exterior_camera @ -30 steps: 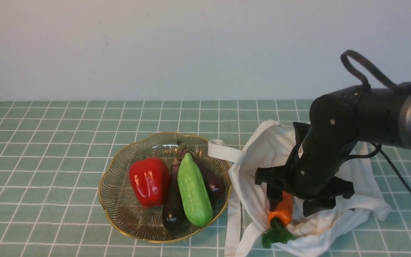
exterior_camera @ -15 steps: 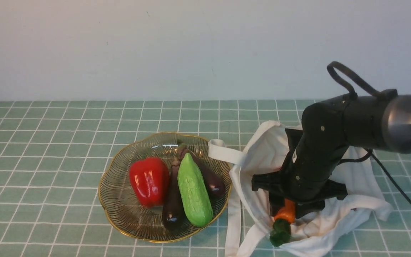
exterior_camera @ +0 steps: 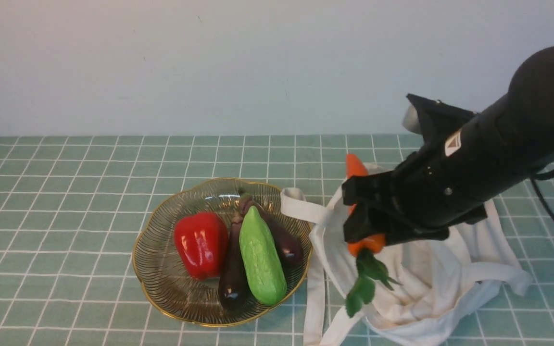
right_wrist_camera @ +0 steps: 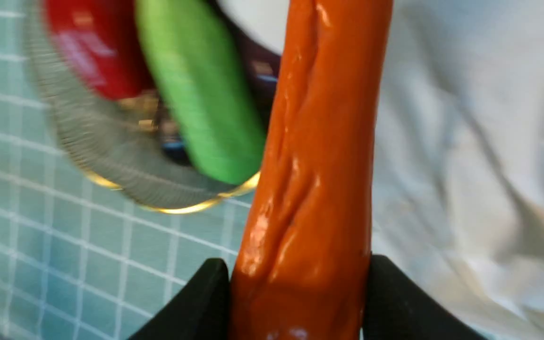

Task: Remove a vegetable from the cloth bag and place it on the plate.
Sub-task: Use the right arm to put the carrot into the empty plate on the left

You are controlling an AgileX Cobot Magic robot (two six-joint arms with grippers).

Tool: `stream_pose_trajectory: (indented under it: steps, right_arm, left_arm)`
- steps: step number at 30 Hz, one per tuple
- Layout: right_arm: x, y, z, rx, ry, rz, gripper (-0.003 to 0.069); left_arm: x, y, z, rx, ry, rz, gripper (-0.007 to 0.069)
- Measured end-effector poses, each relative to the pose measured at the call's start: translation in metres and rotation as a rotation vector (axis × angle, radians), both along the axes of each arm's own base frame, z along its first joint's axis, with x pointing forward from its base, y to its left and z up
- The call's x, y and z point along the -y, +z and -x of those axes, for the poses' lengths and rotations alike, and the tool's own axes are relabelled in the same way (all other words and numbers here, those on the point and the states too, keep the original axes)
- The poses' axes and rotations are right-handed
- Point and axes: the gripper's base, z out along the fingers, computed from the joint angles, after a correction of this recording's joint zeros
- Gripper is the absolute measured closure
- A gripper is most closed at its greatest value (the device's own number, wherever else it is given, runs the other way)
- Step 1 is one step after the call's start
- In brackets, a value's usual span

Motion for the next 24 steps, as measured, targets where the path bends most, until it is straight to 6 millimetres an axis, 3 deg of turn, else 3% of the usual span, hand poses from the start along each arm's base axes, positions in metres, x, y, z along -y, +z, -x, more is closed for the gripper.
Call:
stream_pose_trajectory:
  steps: [1,5,14,20,24]
  right_arm:
    - [-0.002,0.000,0.000,0.000,0.006,-0.009,0.0328]
    - [-0.043,-0.013,-0.019,0.012,0.134,-0.038,0.0328]
    - [-0.127,-0.053,-0.059,0.055,0.244,-0.007,0.0328]
    - [-0.144,-0.071,-0.070,0.018,0.222,0.010,0.0299]
    - [-0.144,-0.072,-0.071,0.013,0.220,0.016,0.0158]
  left_arm:
    - [0.000,0.000,0.000,0.000,0.000,0.000,0.0629]
    - [0.000,0.000,0.000,0.000,0.000,0.000,0.0629]
    - [0.000,0.000,0.000,0.000,0.000,0.000,0.0629]
    - [0.000,0.000,0.000,0.000,0.000,0.000,0.0629]
    - [0.000,0.000,0.000,0.000,0.000,0.000,0.0629]
